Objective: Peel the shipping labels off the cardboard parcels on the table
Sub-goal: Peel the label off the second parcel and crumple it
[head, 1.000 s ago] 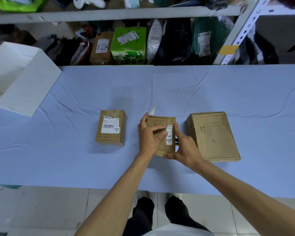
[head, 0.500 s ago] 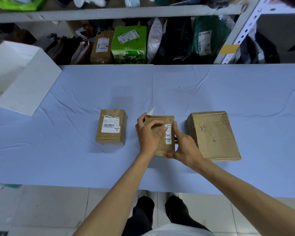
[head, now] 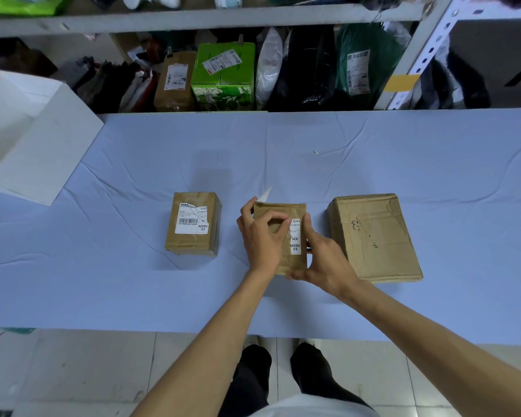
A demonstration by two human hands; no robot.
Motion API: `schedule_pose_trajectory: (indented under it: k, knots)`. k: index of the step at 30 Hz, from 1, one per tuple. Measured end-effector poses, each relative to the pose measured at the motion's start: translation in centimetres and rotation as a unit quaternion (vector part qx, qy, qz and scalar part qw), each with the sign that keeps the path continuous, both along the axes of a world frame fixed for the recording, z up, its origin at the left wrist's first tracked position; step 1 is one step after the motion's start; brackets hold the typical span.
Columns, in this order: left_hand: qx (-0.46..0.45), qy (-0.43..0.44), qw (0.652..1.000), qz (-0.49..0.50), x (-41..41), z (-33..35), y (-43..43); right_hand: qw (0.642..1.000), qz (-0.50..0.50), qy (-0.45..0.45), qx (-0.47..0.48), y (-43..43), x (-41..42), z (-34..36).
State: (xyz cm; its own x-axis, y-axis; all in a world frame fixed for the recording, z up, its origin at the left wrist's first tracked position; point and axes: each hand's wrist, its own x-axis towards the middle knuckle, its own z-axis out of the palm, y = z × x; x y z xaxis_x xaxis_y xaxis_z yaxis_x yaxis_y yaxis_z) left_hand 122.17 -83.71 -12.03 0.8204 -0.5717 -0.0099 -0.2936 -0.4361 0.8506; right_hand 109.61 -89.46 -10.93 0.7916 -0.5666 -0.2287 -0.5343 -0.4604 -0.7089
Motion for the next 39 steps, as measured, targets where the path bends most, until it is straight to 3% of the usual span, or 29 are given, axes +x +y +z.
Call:
schedule_pose_trajectory:
  k: [18, 29, 39]
  knots:
    - [0.059, 0.002, 0.997, -0.049, 0.0, 0.3, -0.7, 1.0, 0.001, -0.001, -0.005, -0.2, 0.0, -0.2]
    - [0.019, 0.08, 0.993, -0.08, 1.1, 0.7, -0.2, 1.0, -0.002, -0.01, 0.008, -0.6, -0.1, -0.4]
    - [0.021, 0.029, 0.996, -0.08, 2.0, 0.8, 0.8, 1.0, 0.007, -0.025, 0.018, -0.8, 0.0, -0.3]
